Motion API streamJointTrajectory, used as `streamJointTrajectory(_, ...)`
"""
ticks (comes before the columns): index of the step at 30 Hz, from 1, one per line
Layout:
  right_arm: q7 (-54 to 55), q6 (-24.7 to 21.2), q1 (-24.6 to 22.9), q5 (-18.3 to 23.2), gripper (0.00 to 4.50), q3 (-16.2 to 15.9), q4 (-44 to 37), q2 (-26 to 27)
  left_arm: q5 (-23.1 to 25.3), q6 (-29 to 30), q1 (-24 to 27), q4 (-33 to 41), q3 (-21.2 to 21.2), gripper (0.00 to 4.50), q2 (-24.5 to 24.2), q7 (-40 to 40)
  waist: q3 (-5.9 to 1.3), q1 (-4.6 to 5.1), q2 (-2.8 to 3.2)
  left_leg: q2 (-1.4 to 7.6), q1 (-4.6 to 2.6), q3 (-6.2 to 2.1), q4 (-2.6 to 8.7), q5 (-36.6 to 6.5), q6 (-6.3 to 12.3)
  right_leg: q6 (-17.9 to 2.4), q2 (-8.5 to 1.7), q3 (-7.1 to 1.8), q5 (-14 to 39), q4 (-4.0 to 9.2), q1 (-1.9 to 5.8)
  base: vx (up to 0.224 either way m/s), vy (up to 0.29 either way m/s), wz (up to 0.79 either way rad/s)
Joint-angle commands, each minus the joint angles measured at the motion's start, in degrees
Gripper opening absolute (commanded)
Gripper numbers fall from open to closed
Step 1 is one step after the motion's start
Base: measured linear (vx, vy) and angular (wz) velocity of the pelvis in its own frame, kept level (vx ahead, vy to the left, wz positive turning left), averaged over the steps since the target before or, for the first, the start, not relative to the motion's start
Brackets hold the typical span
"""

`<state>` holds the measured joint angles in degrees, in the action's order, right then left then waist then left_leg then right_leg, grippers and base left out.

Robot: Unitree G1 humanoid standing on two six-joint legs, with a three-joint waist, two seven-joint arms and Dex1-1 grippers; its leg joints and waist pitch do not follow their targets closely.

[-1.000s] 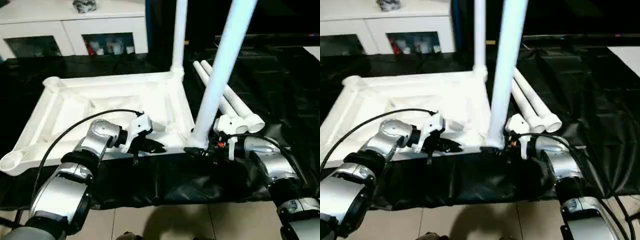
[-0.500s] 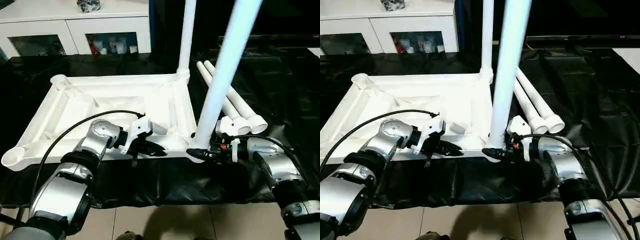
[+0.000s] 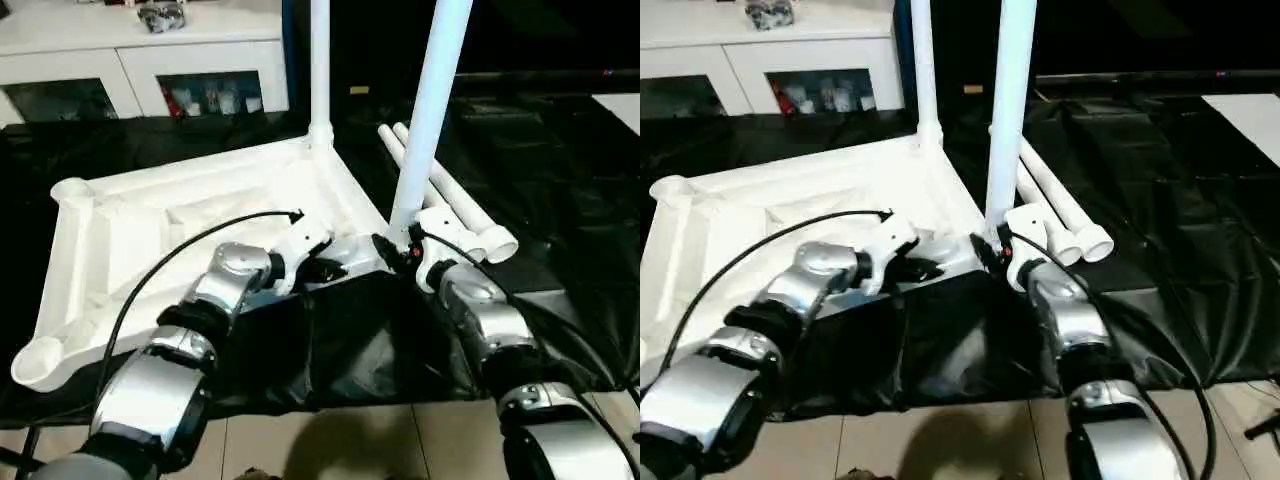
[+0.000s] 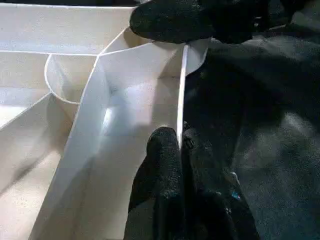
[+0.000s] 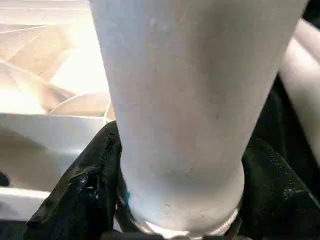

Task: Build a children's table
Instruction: Rotate leg to tighten

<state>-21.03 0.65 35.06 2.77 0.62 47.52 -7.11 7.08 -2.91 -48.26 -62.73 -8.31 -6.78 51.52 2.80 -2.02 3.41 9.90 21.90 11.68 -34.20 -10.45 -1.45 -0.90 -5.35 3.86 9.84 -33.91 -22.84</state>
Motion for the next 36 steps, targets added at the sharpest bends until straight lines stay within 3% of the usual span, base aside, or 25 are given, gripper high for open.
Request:
streamJointTrajectory(1,-3.2,1.8,-0.1,-0.9,3.42,-3.9,2.4,5.6,0.1,-0.1,-0.3,0.7,-0.3,0.00,3.5,-5.8,-3.53,0.20,-0.55,3.21,-1.16,-1.86,4.61,-16.6,2.28,-12.6,-3.78,-2.35,17.0,4.83,2.00,0.000,0.000,0.00)
streamJointTrajectory(3,-4.2,2.8,0.1,-0.5,3.52,-3.2,2.7,5.3,0.4,-0.5,-0.1,0.9,-0.5,0.00,3.0,-5.5,-3.54,0.22,-0.59,3.15,-0.99,-1.85,4.56,-16.5,2.81,-12.7,-3.79,-2.31,16.2,4.72,2.20,0.000,0.000,0.00)
streamJointTrajectory(4,-5.3,3.7,0.0,-0.3,3.78,-3.1,2.6,4.5,0.4,-1.0,0.2,1.3,-0.7,0.00,2.4,-4.5,-3.56,0.25,-0.61,3.17,-0.99,-1.84,4.55,-16.5,3.11,-12.8,-3.82,-2.28,16.2,4.75,2.22,0.000,0.000,0.00)
streamJointTrajectory(5,-6.7,4.4,-0.3,-0.1,3.78,-3.2,2.2,3.7,0.3,-1.7,0.5,1.6,-0.9,0.00,1.8,-3.2,-3.67,0.05,-0.97,3.21,-0.87,-1.87,4.46,-15.8,3.58,-13.0,-3.98,-2.29,16.1,4.59,2.37,0.000,0.000,0.00)
streamJointTrajectory(10,-12.2,5.9,-1.3,0.4,4.25,-4.0,0.3,0.5,-0.1,-4.0,1.3,2.4,-1.7,0.00,-0.4,2.9,-3.71,-0.18,-0.91,3.27,-0.61,-1.63,4.26,-12.8,5.40,-13.8,-3.75,-2.16,12.1,4.21,2.56,0.000,0.000,0.00)
streamJointTrajectory(14,-20.3,8.5,-1.7,0.3,4.25,-4.2,0.7,-4.4,-0.6,-7.6,2.0,2.8,-2.5,0.00,-3.5,12.0,-3.79,-0.41,-0.92,3.31,-0.47,-1.51,3.98,-11.6,6.44,-14.6,-3.77,-2.03,11.2,3.98,2.68,0.000,0.000,0.00)
streamJointTrajectory(19,-28.6,7.8,-2.5,1.7,4.25,-4.4,-0.9,-7.4,-1.8,-8.5,1.9,2.6,-2.2,0.00,-5.4,17.0,-3.74,-0.78,-0.79,3.64,-0.80,-1.40,4.07,-12.4,6.62,-15.7,-3.63,-2.05,10.5,3.83,2.50,0.000,0.000,0.00)
streamJointTrajectory(24,-42.8,4.5,-5.0,4.6,4.25,-6.8,-5.9,-11.9,-2.8,-9.2,1.2,2.2,-1.7,0.00,-7.8,23.9,-3.78,-1.51,-0.82,3.67,-0.82,-1.39,3.99,-11.9,7.25,-16.3,-3.69,-2.11,8.6,3.57,2.66,0.000,0.000,0.00)
streamJointTrajectory(28,-50.3,1.9,-6.2,5.8,3.88,-8.4,-8.6,-14.0,-3.7,-9.6,0.9,1.8,-1.6,0.00,-8.9,27.5,-3.78,-1.77,-0.93,3.74,-0.86,-1.46,4.05,-12.2,6.76,-16.2,-3.73,-2.17,9.6,3.60,2.60,0.000,0.000,0.00)
streamJointTrajectory(33,-53.3,0.6,-6.9,5.8,3.52,-9.5,-10.3,-15.2,-3.6,-9.9,1.1,1.8,-1.8,0.00,-9.5,29.1,-3.76,-2.19,-1.04,3.85,-0.93,-1.50,4.11,-12.1,6.01,-16.1,-3.88,-2.21,10.1,3.58,2.53,0.000,0.000,0.00)
streamJointTrajectory(34,-53.5,0.4,-7.2,5.9,3.45,-9.6,-10.7,-15.2,-3.7,-9.9,1.2,2.0,-1.7,0.00,-9.6,29.5,-3.76,-2.25,-1.28,3.83,-0.98,-1.42,4.09,-12.0,5.94,-16.1,-3.87,-2.22,10.4,3.64,2.47,0.000,0.000,0.00)
streamJointTrajectory(36,-53.6,0.0,-7.3,6.1,3.19,-9.7,-11.1,-15.2,-3.7,-9.9,1.4,2.1,-1.6,0.00,-9.6,29.8,-3.76,-2.51,-1.15,3.85,-0.96,-1.45,4.06,-11.6,5.92,-15.9,-3.94,-2.25,10.5,3.56,2.48,0.000,0.000,0.00)
